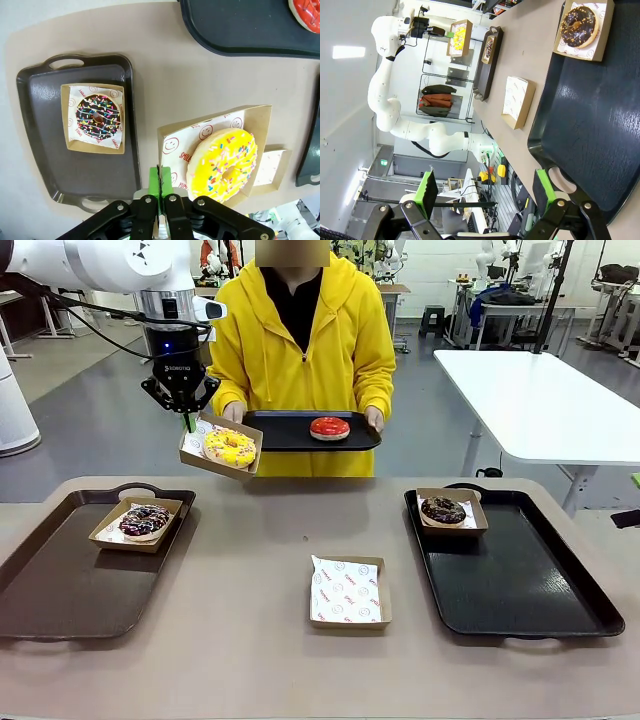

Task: Individually package the donuts and arrange them on the tray.
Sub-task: Place the picked Paper togo box on the Handle tray while simultaneously picking up another Paper togo box from the table with the other hand.

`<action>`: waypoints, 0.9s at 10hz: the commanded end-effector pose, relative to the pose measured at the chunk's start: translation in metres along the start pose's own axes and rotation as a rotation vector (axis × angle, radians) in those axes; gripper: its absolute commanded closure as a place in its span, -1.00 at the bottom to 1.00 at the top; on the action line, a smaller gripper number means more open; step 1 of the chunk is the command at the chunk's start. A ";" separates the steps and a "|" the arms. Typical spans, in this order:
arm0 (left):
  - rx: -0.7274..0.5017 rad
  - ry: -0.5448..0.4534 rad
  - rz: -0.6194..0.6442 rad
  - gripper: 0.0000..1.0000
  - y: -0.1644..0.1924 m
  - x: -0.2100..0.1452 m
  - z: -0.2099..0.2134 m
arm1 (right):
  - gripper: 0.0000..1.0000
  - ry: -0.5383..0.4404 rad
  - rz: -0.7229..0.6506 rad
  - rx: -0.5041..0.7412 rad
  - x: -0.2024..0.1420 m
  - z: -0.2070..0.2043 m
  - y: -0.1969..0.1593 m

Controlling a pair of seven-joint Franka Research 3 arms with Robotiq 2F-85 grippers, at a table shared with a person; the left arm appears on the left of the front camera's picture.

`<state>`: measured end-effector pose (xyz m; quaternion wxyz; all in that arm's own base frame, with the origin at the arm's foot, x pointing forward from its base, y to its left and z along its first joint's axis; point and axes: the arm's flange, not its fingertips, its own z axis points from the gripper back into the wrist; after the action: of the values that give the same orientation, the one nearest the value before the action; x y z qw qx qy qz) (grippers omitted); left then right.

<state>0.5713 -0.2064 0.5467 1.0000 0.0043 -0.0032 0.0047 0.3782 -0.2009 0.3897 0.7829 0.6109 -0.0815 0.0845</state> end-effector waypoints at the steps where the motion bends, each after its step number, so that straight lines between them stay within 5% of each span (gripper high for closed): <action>1: 0.000 -0.003 0.001 1.00 0.002 -0.005 0.002 | -1.00 0.007 0.001 -0.007 -0.001 0.001 0.002; 2: 0.000 0.000 0.000 0.98 0.000 0.000 0.000 | -1.00 0.000 0.000 0.000 0.000 0.000 0.000; 5: -0.086 -0.015 -0.098 0.98 0.049 -0.027 0.042 | -1.00 0.123 0.032 -0.235 0.024 -0.059 0.077; 9: -0.070 -0.022 -0.111 0.98 0.128 -0.074 0.053 | -1.00 0.343 0.000 -0.516 0.050 -0.196 0.156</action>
<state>0.5128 -0.0932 0.6160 0.9985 -0.0243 -0.0187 -0.0452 0.3959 0.0011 0.5163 0.8958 0.4131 -0.0006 0.1637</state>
